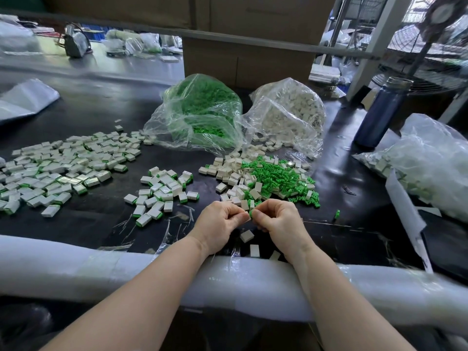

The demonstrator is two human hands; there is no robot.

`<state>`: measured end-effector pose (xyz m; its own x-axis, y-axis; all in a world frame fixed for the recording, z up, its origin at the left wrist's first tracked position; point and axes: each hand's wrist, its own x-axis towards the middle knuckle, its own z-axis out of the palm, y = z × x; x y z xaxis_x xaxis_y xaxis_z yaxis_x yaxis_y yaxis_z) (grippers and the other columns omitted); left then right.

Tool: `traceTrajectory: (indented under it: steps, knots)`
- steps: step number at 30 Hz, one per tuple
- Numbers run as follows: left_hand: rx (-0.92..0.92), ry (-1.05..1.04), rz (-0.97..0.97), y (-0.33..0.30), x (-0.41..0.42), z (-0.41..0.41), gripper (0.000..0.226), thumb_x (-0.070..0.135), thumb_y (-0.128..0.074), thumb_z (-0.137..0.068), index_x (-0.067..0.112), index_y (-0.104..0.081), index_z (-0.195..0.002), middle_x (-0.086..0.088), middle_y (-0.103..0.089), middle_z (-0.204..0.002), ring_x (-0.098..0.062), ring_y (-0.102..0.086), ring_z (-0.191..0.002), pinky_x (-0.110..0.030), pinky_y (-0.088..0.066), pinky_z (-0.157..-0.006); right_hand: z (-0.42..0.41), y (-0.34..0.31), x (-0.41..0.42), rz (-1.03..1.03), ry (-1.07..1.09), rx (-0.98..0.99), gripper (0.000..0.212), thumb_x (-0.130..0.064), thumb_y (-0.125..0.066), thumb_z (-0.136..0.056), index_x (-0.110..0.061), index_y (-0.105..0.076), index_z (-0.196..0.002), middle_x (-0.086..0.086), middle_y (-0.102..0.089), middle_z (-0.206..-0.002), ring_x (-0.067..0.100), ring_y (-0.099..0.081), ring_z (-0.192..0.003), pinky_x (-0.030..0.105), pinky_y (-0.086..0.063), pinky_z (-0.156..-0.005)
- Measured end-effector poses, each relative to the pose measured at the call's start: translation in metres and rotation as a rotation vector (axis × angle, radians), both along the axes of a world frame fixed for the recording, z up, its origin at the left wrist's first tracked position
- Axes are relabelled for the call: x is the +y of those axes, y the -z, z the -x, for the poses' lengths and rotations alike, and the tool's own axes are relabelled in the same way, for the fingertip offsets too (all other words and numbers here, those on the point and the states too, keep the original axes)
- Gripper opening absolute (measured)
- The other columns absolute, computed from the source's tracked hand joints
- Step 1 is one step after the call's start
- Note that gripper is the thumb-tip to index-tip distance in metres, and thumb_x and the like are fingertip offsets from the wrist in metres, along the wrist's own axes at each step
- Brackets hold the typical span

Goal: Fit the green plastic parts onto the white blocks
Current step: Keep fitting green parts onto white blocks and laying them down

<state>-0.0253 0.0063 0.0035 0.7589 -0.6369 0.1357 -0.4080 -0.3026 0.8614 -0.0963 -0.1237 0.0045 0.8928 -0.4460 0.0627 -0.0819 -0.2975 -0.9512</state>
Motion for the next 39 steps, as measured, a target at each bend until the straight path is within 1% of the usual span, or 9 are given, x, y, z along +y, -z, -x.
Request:
traceTrajectory:
  steps: [9,14,18,23,25,28,32,34,39]
  knots:
    - [-0.108,0.018,-0.089,-0.0028,-0.0003,0.0015,0.015,0.015,-0.062,-0.088,0.006,-0.073,-0.092,0.002,-0.055,-0.077,-0.014,-0.053,-0.078,-0.029,-0.043,-0.078,0.0038,-0.0069,0.0009,0.010,-0.045,0.038,0.021,0.000,-0.063,-0.083,-0.012,-0.061,-0.066,0.002,-0.057,-0.058,0.009,-0.049,-0.052,0.022,-0.045,-0.057]
    - [0.016,0.011,-0.036,-0.0048,0.0016,0.0018,0.013,0.013,-0.062,-0.088,0.005,-0.072,-0.087,-0.003,-0.062,-0.076,-0.015,-0.056,-0.075,-0.028,-0.045,-0.077,0.0051,-0.0075,0.0008,-0.093,-0.060,0.002,0.018,0.002,-0.062,-0.084,-0.007,-0.061,-0.069,0.006,-0.058,-0.059,0.005,-0.048,-0.048,0.015,-0.042,-0.051]
    - [-0.005,0.022,-0.072,-0.0047,0.0010,0.0032,0.014,0.014,-0.062,-0.088,0.006,-0.073,-0.091,-0.007,-0.067,-0.085,-0.021,-0.061,-0.084,-0.033,-0.047,-0.083,0.0037,-0.0054,0.0012,-0.021,-0.053,0.024,0.020,0.001,-0.064,-0.083,-0.011,-0.061,-0.066,0.005,-0.060,-0.059,0.002,-0.050,-0.048,0.015,-0.044,-0.051]
    - [-0.050,0.037,-0.080,-0.0042,0.0001,0.0028,0.014,0.014,-0.061,-0.089,0.008,-0.073,-0.090,-0.001,-0.064,-0.080,-0.014,-0.057,-0.079,-0.029,-0.046,-0.079,0.0020,-0.0022,0.0012,0.016,-0.043,0.017,0.020,-0.003,-0.067,-0.080,-0.015,-0.063,-0.064,0.001,-0.060,-0.058,0.006,-0.051,-0.052,0.017,-0.044,-0.053]
    - [0.006,0.027,-0.010,-0.0048,0.0003,0.0033,0.014,0.013,-0.060,-0.089,0.008,-0.073,-0.088,-0.007,-0.069,-0.082,-0.016,-0.059,-0.077,-0.032,-0.048,-0.080,0.0007,-0.0010,0.0021,-0.040,0.007,-0.042,0.017,-0.004,-0.069,-0.080,-0.013,-0.065,-0.066,0.007,-0.062,-0.059,0.012,-0.054,-0.054,0.021,-0.046,-0.053]
    - [0.084,0.000,0.070,-0.0055,-0.0001,0.0041,0.015,0.014,-0.059,-0.090,0.010,-0.073,-0.092,-0.010,-0.073,-0.087,-0.025,-0.066,-0.085,-0.038,-0.052,-0.085,-0.0002,-0.0008,0.0019,-0.154,0.059,-0.108,0.012,-0.005,-0.071,-0.079,-0.010,-0.066,-0.069,0.021,-0.067,-0.070,0.031,-0.063,-0.064,0.039,-0.053,-0.064]
    - [0.140,-0.023,0.125,-0.0064,-0.0009,0.0058,0.013,0.011,-0.062,-0.088,0.020,-0.070,-0.092,-0.013,-0.072,-0.087,-0.027,-0.067,-0.087,-0.041,-0.052,-0.087,0.0003,-0.0022,0.0020,-0.162,0.057,-0.120,0.010,-0.004,-0.073,-0.076,-0.009,-0.067,-0.070,0.012,-0.069,-0.067,0.018,-0.063,-0.059,0.028,-0.052,-0.057]
    - [0.136,-0.029,0.121,-0.0067,-0.0004,0.0061,0.017,0.011,-0.062,-0.087,0.026,-0.069,-0.085,-0.017,-0.071,-0.086,-0.030,-0.066,-0.083,-0.043,-0.052,-0.085,0.0010,-0.0024,0.0023,-0.177,0.046,-0.123,0.010,-0.002,-0.073,-0.076,-0.007,-0.067,-0.070,0.015,-0.069,-0.070,0.022,-0.062,-0.062,0.033,-0.053,-0.061]
    - [0.156,-0.043,0.108,-0.0061,0.0000,0.0052,0.013,0.008,-0.060,-0.086,0.018,-0.067,-0.088,-0.019,-0.069,-0.088,-0.036,-0.064,-0.088,-0.046,-0.051,-0.086,0.0020,-0.0039,0.0040,-0.192,-0.006,-0.136,0.012,0.000,-0.072,-0.077,-0.009,-0.068,-0.069,0.015,-0.068,-0.069,0.027,-0.062,-0.064,0.042,-0.055,-0.066]
